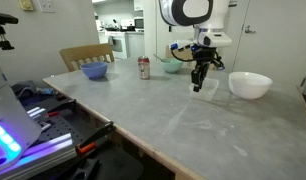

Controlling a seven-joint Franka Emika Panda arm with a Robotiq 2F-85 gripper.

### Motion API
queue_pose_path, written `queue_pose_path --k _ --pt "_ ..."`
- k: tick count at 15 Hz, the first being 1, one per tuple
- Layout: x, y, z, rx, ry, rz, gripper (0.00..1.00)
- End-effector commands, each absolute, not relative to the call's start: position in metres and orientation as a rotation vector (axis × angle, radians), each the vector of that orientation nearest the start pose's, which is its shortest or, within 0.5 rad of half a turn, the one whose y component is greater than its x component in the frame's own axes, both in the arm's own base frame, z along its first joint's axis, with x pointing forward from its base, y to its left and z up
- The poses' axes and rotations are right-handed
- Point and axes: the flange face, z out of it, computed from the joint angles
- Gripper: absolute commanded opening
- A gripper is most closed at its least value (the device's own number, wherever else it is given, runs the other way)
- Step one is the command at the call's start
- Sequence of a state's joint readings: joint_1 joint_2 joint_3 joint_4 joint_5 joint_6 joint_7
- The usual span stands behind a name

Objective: Move the can to the left, then move the plastic box and the bowl to the right

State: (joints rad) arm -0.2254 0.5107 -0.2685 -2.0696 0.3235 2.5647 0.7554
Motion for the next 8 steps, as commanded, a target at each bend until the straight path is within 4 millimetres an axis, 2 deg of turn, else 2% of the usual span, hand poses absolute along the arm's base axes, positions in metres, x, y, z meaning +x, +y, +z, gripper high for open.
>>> queue_pose_path --k 1,6,8 --pt "0.515 -0.273 0.206 -2.246 2.076 -0.039 0.62" --pt "0.527 -0.254 0.238 -2.295 1.958 -0.035 0.95" --pt "0.53 -0.241 0.254 -2.339 1.882 -0.014 1.0"
